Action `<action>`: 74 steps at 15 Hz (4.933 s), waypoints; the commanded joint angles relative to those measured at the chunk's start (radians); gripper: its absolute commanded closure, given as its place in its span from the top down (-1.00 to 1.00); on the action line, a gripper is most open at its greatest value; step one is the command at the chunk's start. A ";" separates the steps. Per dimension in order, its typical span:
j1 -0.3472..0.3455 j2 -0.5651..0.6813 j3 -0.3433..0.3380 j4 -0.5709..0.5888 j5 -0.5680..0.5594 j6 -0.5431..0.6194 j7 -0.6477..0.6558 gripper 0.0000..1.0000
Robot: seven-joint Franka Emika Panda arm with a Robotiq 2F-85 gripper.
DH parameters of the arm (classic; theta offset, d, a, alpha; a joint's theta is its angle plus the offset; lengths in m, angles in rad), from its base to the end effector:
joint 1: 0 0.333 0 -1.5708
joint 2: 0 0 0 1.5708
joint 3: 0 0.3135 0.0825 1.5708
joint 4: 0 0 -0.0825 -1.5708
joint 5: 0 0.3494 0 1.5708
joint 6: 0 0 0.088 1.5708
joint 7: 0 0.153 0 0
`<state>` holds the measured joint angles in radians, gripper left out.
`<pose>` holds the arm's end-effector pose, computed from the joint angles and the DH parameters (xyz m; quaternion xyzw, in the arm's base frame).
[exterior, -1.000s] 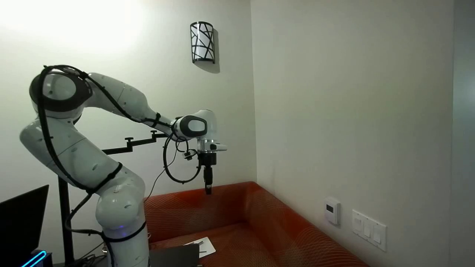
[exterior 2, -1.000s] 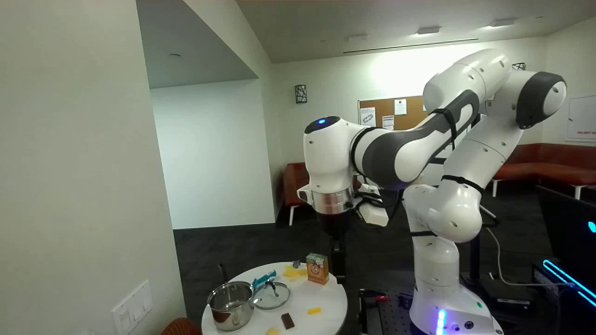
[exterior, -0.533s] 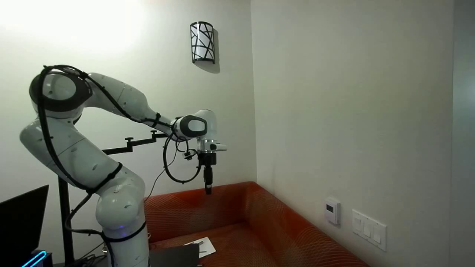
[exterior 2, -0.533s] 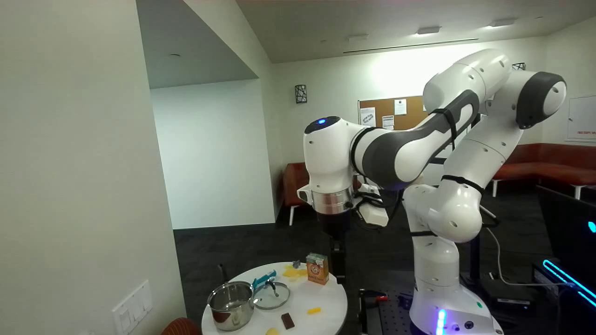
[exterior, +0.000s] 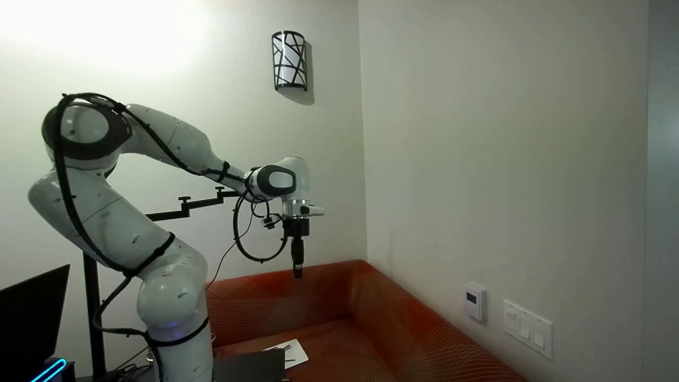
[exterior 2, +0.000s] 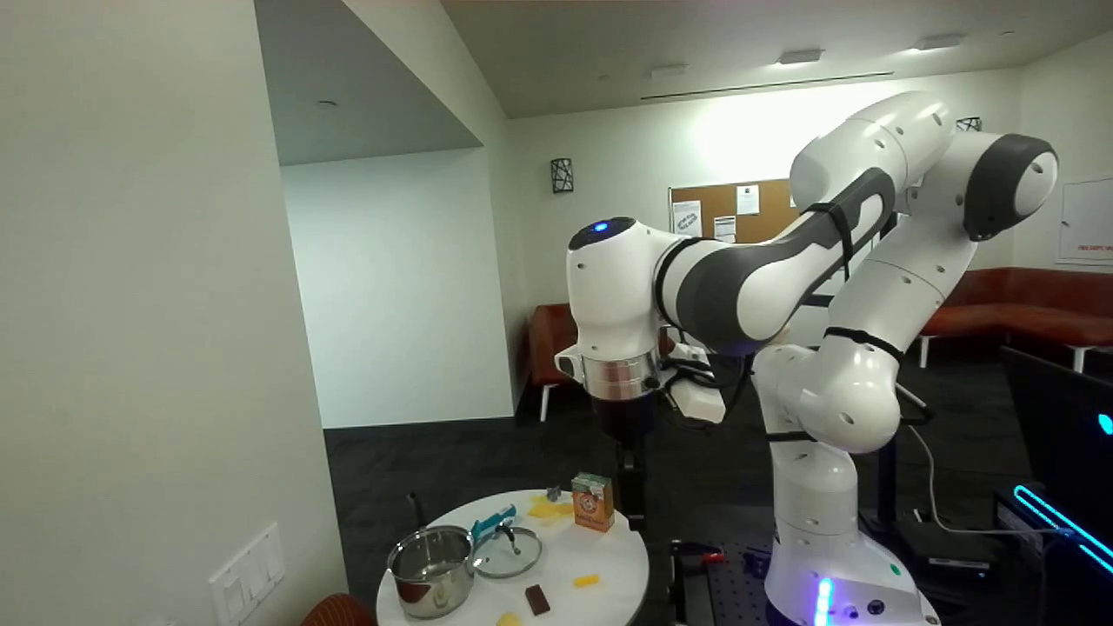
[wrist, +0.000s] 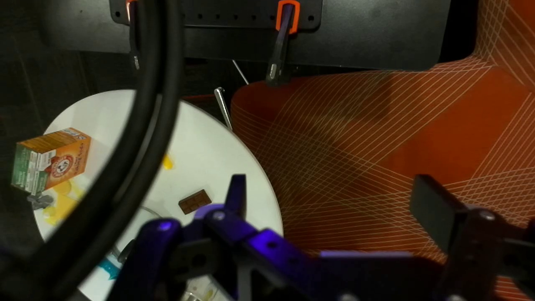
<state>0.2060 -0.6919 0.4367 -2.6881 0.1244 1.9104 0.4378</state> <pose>0.2356 0.1773 0.3791 0.9946 0.0229 -0.0177 0.0993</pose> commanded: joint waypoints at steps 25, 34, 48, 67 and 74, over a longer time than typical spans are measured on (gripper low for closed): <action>0.016 0.005 -0.015 0.002 -0.010 -0.002 0.009 1.00; -0.105 0.062 0.014 0.064 -0.146 0.127 0.205 1.00; -0.209 0.154 -0.148 0.035 -0.278 0.223 0.330 1.00; -0.362 0.448 -0.276 0.024 -0.550 0.591 0.338 1.00; -0.384 0.521 -0.292 0.038 -0.722 0.649 0.624 1.00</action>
<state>-0.1710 -0.2125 0.1499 -2.6681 -0.5449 2.5312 0.9612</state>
